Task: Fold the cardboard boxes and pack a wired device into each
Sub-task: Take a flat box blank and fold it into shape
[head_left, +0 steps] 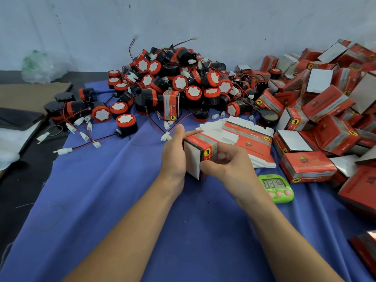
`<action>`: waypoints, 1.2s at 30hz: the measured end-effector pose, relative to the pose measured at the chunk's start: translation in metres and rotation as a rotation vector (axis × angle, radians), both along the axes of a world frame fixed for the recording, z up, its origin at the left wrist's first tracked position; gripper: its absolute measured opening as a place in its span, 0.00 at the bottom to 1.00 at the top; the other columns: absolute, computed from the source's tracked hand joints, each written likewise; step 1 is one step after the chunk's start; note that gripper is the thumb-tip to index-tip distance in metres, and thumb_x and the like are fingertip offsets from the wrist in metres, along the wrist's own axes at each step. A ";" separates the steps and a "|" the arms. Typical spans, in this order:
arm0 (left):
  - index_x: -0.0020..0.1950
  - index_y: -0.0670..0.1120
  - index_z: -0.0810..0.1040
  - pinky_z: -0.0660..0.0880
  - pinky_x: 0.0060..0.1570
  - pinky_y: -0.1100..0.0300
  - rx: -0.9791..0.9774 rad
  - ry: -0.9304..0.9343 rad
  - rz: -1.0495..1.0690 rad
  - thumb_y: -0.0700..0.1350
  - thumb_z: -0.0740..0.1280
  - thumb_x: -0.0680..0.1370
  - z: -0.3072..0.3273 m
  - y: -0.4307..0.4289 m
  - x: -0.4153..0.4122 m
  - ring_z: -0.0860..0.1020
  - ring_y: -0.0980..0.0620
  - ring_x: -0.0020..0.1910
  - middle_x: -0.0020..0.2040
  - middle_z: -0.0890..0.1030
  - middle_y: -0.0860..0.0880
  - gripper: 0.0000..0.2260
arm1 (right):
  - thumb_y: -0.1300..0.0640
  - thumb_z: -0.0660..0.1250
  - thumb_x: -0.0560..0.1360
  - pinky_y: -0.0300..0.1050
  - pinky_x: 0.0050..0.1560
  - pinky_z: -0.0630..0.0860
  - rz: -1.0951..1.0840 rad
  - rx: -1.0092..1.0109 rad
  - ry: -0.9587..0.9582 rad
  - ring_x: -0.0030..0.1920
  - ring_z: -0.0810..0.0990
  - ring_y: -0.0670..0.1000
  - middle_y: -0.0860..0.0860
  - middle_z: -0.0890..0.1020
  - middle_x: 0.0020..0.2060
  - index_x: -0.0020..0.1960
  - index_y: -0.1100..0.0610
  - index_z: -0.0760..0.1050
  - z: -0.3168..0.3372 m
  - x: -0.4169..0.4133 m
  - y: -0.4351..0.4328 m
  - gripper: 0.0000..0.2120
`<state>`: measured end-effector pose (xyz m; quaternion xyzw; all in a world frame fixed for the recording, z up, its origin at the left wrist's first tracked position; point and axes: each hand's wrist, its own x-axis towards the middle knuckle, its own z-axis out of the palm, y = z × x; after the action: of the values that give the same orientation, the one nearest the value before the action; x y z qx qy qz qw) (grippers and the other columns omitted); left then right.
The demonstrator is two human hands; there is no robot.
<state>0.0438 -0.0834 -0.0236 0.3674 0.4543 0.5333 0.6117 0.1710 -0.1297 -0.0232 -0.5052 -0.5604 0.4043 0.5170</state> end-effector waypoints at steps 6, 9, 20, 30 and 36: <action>0.60 0.31 0.80 0.74 0.62 0.32 0.013 -0.039 -0.094 0.50 0.62 0.74 0.001 -0.002 0.002 0.80 0.40 0.53 0.59 0.83 0.32 0.25 | 0.53 0.68 0.63 0.48 0.32 0.71 -0.211 0.078 -0.098 0.31 0.72 0.51 0.48 0.80 0.32 0.45 0.54 0.74 -0.001 -0.004 -0.004 0.11; 0.62 0.33 0.81 0.74 0.65 0.34 0.041 -0.017 -0.119 0.48 0.60 0.79 -0.002 -0.003 0.004 0.82 0.37 0.58 0.61 0.82 0.32 0.22 | 0.52 0.68 0.64 0.58 0.39 0.79 -0.291 0.076 -0.210 0.39 0.80 0.57 0.50 0.83 0.38 0.51 0.52 0.73 -0.002 -0.007 -0.003 0.16; 0.59 0.45 0.86 0.81 0.49 0.59 0.182 -0.014 -0.237 0.48 0.60 0.82 -0.004 -0.002 0.002 0.86 0.49 0.55 0.56 0.87 0.45 0.16 | 0.71 0.66 0.66 0.67 0.54 0.80 -0.226 0.041 0.172 0.52 0.84 0.64 0.56 0.87 0.47 0.53 0.51 0.84 -0.002 0.001 0.001 0.22; 0.55 0.52 0.89 0.80 0.51 0.61 0.337 0.086 -0.346 0.41 0.68 0.74 -0.001 -0.001 -0.004 0.85 0.51 0.55 0.56 0.88 0.47 0.14 | 0.61 0.69 0.68 0.64 0.50 0.82 -0.291 0.082 0.048 0.49 0.84 0.63 0.52 0.87 0.44 0.53 0.47 0.83 -0.006 -0.001 0.002 0.16; 0.59 0.50 0.87 0.80 0.54 0.59 0.340 0.106 -0.368 0.42 0.67 0.77 -0.001 0.001 -0.009 0.85 0.48 0.58 0.58 0.87 0.46 0.14 | 0.64 0.68 0.70 0.66 0.50 0.81 -0.232 0.043 0.034 0.50 0.83 0.64 0.53 0.87 0.45 0.53 0.51 0.83 0.000 0.000 0.000 0.15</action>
<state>0.0351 -0.0822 -0.0250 0.5689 0.3150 0.4617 0.6033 0.1714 -0.1299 -0.0227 -0.5486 -0.4979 0.3378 0.5805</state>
